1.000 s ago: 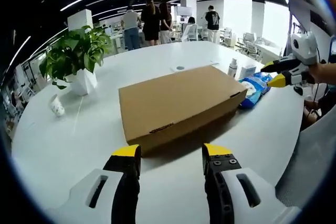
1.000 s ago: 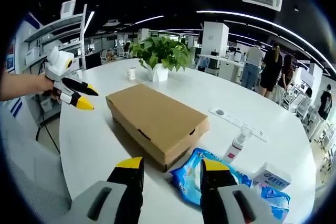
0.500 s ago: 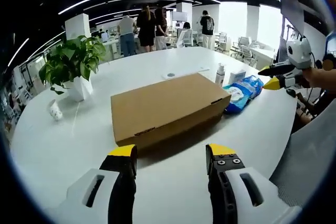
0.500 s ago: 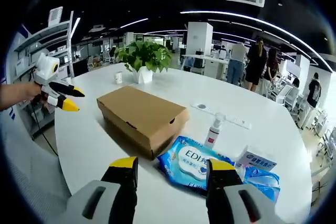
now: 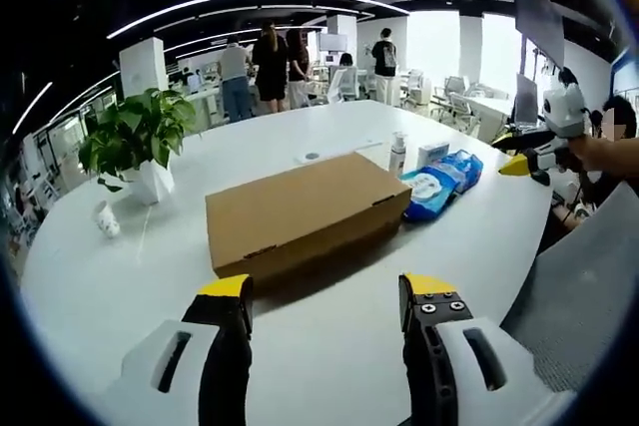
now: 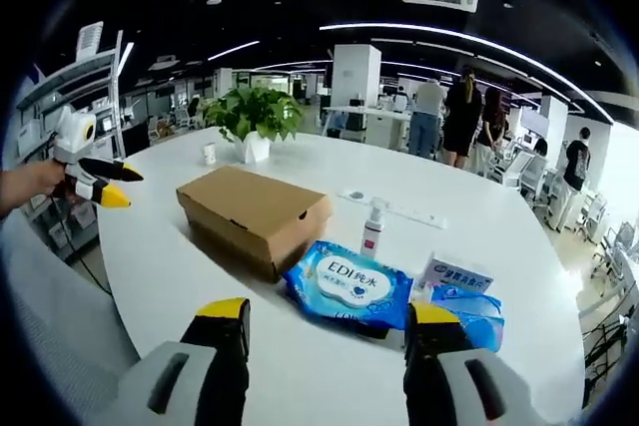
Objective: Operate the shoe box by opening the lid, removing the specified soft item, and placing it in the target area until the item is outside and the box remains undamaged.
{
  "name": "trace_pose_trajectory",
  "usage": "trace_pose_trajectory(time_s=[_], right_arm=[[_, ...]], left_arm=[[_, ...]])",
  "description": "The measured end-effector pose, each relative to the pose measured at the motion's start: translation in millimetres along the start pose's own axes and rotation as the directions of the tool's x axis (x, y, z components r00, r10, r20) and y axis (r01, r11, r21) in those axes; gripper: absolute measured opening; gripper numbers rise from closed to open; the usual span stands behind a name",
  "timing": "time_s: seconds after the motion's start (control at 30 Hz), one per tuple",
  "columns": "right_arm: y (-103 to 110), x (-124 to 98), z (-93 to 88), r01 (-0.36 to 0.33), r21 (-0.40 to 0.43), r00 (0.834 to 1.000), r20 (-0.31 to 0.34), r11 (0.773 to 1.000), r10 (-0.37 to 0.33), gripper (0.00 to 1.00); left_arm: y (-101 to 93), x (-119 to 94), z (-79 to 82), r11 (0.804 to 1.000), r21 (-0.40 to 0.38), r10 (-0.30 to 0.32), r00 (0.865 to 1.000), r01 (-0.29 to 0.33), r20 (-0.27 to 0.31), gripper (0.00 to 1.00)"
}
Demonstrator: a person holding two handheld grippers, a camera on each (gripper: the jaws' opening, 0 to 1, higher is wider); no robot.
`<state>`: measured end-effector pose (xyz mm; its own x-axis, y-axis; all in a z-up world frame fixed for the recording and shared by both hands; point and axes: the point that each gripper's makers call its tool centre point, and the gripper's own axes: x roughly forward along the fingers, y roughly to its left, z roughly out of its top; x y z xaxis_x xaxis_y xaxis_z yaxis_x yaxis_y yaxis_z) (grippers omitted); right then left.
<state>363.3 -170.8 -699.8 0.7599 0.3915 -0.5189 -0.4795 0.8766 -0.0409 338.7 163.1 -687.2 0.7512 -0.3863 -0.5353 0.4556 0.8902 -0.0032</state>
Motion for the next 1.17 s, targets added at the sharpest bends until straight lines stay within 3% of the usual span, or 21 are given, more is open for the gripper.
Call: trace_pose_trajectory(time_s=[0.33,0.8,1.17], right_arm=[[-1,-33,-17.3,0.032,0.02,0.999,-0.009,0.999,-0.032,0.7],[9,-76,-27.1,0.048,0.031,0.999,0.016,0.998,-0.049,0.8],[25,-100,-39.8,0.048,0.025,0.999,0.022,0.999,-0.048,0.89]], left_arm=[[-18.8,-21,2.0,1.0,-0.017,-0.004,0.999,0.004,0.041,0.68],[-38.8,-49,-13.6,0.998,-0.065,0.003,0.998,0.001,0.065,0.79],[-47.3,-66,-13.2,0.996,-0.073,0.049,0.994,-0.042,0.093,0.99]])
